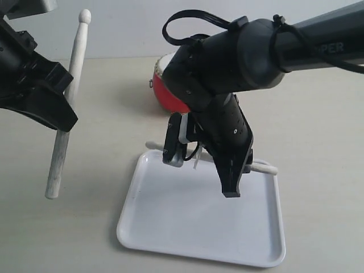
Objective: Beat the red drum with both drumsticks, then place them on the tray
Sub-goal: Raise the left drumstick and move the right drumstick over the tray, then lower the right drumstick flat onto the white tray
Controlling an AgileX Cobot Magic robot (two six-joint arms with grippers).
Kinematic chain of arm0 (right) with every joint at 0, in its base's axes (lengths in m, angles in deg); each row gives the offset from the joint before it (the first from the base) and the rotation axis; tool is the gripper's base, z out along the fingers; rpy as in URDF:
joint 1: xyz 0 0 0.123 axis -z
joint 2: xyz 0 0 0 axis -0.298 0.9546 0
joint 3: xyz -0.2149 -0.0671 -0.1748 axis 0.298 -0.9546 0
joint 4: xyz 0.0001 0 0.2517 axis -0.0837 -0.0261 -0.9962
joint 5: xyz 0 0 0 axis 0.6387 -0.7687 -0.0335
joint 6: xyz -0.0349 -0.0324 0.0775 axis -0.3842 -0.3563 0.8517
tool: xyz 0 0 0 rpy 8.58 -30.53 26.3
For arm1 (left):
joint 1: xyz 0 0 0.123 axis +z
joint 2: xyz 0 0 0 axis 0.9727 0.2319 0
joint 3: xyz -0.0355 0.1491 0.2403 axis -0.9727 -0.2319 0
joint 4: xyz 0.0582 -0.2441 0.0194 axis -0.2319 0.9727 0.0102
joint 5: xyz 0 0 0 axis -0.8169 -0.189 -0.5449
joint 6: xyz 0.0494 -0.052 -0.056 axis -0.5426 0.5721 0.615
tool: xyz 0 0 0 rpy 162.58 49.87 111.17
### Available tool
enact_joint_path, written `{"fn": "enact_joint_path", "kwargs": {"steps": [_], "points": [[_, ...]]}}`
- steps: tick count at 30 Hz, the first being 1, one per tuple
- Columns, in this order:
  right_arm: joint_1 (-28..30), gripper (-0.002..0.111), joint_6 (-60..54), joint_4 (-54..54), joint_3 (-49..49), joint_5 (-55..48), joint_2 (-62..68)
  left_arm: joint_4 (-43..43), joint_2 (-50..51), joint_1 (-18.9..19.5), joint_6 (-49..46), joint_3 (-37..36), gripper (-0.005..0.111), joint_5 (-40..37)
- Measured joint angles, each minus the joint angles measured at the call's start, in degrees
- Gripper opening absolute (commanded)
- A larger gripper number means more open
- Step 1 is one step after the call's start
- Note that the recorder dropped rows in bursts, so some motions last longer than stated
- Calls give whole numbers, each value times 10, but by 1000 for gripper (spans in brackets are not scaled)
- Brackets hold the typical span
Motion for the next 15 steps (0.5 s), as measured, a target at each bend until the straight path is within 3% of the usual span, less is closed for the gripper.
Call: {"fn": "enact_joint_path", "kwargs": {"steps": [15], "points": [[0,0,25,0,0,0,44,0,0,0,0,-1,0,0]]}}
